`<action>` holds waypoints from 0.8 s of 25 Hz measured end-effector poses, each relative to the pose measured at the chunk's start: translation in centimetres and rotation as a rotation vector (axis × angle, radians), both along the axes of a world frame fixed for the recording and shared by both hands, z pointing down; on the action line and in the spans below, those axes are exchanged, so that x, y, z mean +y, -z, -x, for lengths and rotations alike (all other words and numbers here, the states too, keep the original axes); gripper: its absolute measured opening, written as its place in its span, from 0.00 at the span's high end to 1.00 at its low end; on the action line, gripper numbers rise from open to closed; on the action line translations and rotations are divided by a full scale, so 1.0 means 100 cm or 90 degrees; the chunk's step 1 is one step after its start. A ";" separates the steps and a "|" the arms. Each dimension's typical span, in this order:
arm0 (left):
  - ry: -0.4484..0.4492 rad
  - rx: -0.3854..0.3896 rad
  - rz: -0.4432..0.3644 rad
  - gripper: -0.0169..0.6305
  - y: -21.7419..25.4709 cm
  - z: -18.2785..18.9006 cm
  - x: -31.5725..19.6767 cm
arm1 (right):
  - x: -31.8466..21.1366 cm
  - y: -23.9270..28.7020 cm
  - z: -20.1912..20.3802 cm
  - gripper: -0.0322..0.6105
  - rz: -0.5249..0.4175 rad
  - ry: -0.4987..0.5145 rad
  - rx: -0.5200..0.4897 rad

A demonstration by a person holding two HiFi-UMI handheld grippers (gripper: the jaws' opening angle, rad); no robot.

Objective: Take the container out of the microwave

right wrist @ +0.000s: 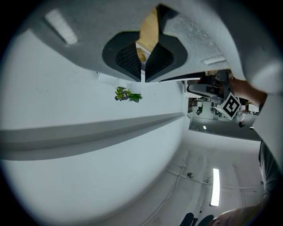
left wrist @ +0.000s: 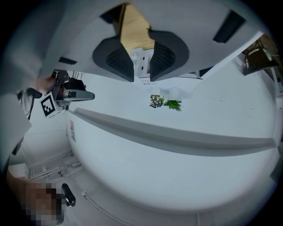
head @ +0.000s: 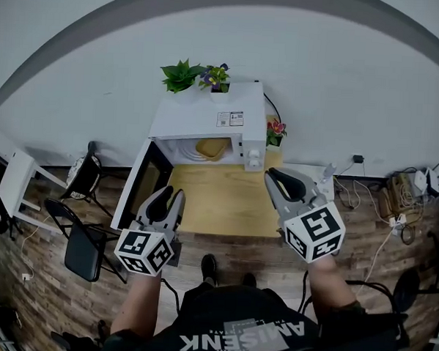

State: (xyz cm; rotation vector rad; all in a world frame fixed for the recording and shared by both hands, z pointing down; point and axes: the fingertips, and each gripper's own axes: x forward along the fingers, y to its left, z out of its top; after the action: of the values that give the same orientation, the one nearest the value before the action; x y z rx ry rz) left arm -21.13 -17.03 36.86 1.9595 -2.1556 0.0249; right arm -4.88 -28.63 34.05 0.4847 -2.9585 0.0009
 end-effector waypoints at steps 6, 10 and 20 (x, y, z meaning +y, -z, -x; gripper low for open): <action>-0.065 -0.042 0.019 0.75 -0.013 0.025 -0.033 | -0.018 0.001 0.016 0.91 -0.001 -0.047 0.003; -0.100 -0.067 0.041 0.73 -0.025 0.046 -0.057 | -0.029 0.004 0.027 0.90 -0.004 -0.078 0.009; -0.180 -0.102 0.099 0.69 -0.070 0.065 -0.106 | -0.046 0.002 0.038 0.83 0.006 -0.143 0.013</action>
State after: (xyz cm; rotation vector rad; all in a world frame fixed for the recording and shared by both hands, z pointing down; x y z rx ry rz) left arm -27.68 -27.62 43.85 2.2161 -1.8814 0.3962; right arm -8.67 -33.24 33.85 0.8072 -2.8658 0.0336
